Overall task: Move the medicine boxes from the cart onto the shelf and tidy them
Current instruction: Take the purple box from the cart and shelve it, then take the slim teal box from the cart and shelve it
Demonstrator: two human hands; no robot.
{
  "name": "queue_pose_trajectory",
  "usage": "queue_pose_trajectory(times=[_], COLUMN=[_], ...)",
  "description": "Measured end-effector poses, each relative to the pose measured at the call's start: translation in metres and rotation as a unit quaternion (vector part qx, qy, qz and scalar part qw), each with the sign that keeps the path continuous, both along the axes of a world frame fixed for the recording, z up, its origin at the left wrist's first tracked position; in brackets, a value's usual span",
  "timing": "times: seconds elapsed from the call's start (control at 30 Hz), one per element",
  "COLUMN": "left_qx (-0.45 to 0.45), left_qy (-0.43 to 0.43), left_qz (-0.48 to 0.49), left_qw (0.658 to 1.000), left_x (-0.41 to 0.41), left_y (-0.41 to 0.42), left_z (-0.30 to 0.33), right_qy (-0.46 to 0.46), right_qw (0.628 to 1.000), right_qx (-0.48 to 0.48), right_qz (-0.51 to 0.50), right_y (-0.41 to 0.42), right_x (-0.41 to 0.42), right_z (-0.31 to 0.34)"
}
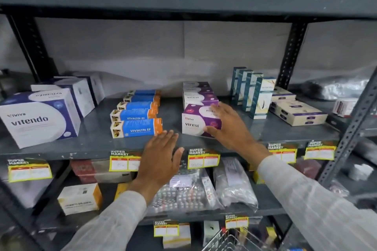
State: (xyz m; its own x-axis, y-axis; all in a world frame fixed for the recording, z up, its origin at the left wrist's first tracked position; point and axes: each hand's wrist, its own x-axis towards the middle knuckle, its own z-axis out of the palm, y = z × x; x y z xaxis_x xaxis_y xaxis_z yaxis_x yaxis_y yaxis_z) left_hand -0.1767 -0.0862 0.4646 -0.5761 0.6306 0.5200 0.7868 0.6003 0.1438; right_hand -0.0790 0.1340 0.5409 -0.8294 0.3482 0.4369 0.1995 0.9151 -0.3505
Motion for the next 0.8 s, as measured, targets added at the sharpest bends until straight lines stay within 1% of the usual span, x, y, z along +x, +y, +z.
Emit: queue_pose_trajectory(times=[0.03, 0.1, 0.17, 0.2, 0.23, 0.27, 0.3, 0.37, 0.43, 0.47, 0.5, 0.57, 0.63, 0.67, 0.73, 0.8], left_qx=[0.015, 0.068, 0.113, 0.118, 0.11, 0.094, 0.069, 0.002, -0.08, -0.123, -0.167, -0.25, -0.31, -0.333, -0.367, -0.368], left_qy=[0.012, 0.033, 0.057, 0.063, 0.056, 0.032, -0.005, -0.092, -0.172, -0.21, -0.244, -0.297, -0.328, -0.33, -0.301, -0.272], left_qz=[-0.004, -0.026, -0.063, -0.084, -0.105, -0.124, -0.141, -0.171, -0.19, -0.197, -0.2, -0.198, -0.188, -0.18, -0.172, -0.169], left_qw=[1.0, 0.997, 0.99, 0.987, 0.987, 0.987, 0.988, 0.981, 0.963, 0.95, 0.934, 0.9, 0.873, 0.865, 0.863, 0.873], left_x=[0.003, 0.014, 0.035, 0.048, 0.064, 0.08, 0.098, 0.134, 0.167, 0.183, 0.197, 0.217, 0.232, 0.237, 0.243, 0.245], left_y=[0.0, 0.0, 0.001, 0.002, 0.004, 0.006, 0.007, 0.008, 0.005, 0.002, 0.0, -0.005, -0.007, -0.007, -0.005, -0.005], left_z=[-0.003, -0.015, -0.043, -0.062, -0.085, -0.11, -0.135, -0.185, -0.233, -0.254, -0.272, -0.304, -0.329, -0.337, -0.35, -0.358], right_qy=[0.034, 0.136, 0.241, 0.272, 0.28, 0.268, 0.237, 0.132, 0.005, -0.054, -0.106, -0.208, -0.323, -0.372, -0.425, -0.446], right_qw=[0.999, 0.99, 0.966, 0.956, 0.952, 0.954, 0.963, 0.986, 0.998, 0.995, 0.987, 0.955, 0.904, 0.875, 0.831, 0.816], right_qx=[0.011, 0.032, 0.063, 0.081, 0.089, 0.087, 0.077, 0.038, -0.03, -0.076, -0.123, -0.194, -0.244, -0.268, -0.308, -0.313], right_qz=[0.001, 0.029, 0.063, 0.076, 0.089, 0.1, 0.107, 0.096, 0.049, 0.017, -0.014, -0.082, -0.136, -0.154, -0.185, -0.192], right_y=[-0.002, -0.005, -0.007, -0.007, -0.006, -0.005, -0.004, 0.003, 0.011, 0.016, 0.021, 0.031, 0.038, 0.042, 0.047, 0.048], right_x=[0.009, 0.034, 0.063, 0.078, 0.093, 0.108, 0.123, 0.155, 0.186, 0.202, 0.216, 0.241, 0.266, 0.278, 0.299, 0.311], right_z=[-0.008, -0.029, -0.059, -0.079, -0.102, -0.127, -0.153, -0.207, -0.259, -0.284, -0.307, -0.352, -0.394, -0.414, -0.452, -0.486])
